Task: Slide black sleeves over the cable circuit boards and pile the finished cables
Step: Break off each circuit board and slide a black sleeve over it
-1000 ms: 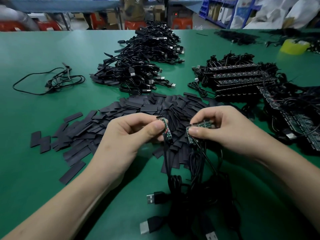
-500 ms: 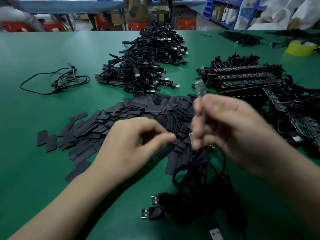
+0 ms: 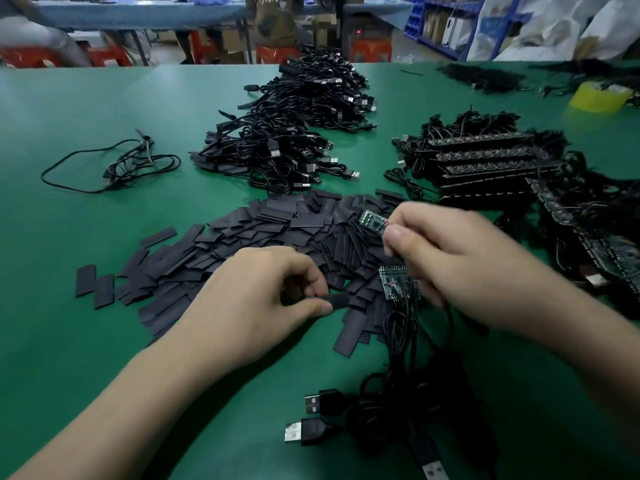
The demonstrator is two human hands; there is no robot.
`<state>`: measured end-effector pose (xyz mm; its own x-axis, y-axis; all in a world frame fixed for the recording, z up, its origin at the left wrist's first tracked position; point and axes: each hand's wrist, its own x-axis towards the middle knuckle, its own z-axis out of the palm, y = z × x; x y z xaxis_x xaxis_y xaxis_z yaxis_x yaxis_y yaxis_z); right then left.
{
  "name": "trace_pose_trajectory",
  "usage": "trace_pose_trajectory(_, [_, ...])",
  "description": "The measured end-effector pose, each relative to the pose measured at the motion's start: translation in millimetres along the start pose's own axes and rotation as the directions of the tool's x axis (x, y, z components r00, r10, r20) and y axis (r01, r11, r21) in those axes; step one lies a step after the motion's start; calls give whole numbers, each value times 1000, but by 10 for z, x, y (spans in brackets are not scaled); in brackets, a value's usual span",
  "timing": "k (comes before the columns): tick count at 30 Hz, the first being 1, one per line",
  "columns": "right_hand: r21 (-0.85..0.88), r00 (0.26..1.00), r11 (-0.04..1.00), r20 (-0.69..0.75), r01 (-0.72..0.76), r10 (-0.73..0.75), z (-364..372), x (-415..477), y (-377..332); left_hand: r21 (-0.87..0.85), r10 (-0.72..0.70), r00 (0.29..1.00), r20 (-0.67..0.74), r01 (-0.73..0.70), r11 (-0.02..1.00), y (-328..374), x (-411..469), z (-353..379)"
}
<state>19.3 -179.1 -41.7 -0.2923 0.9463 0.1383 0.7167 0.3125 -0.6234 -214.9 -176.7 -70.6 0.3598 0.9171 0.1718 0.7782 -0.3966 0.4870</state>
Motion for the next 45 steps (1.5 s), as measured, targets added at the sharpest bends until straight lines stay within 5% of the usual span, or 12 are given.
trace_pose_trajectory(8, [298,999,954,36,-19,9,288,-25,52,-444,-48,990,-130,-15,896,63,-9,46])
trace_pose_trajectory(12, [331,998,941,-19,70,-67,307,-52,64,-647,-63,997,-39,23,762,95,-20,105])
trace_pose_trajectory(16, [195,983,965,-95,173,-157,290,-97,55,-837,-41,985,165,162,522,83,-15,94])
trace_pose_trajectory(21, [166,972,961,-118,221,-203,281,-114,41,-880,-51,972,229,229,416,32,1,93])
trace_pose_trajectory(23, [215,975,956,-138,201,-174,253,-106,59,-876,-78,982,174,190,442,18,12,88])
trace_pose_trajectory(26, [289,989,950,-126,117,-83,184,-93,104,-787,-102,995,-12,53,615,26,18,84])
trace_pose_trajectory(31, [387,997,920,73,-56,30,128,-80,136,-523,-12,950,-311,-160,837,15,-8,108])
trace_pose_trajectory(38, [504,983,853,178,-135,50,144,-86,95,-327,95,895,-436,-256,909,31,-14,102])
trace_pose_trajectory(45, [415,986,903,159,-108,45,156,-115,57,-225,153,889,-431,-270,936,28,-18,89])
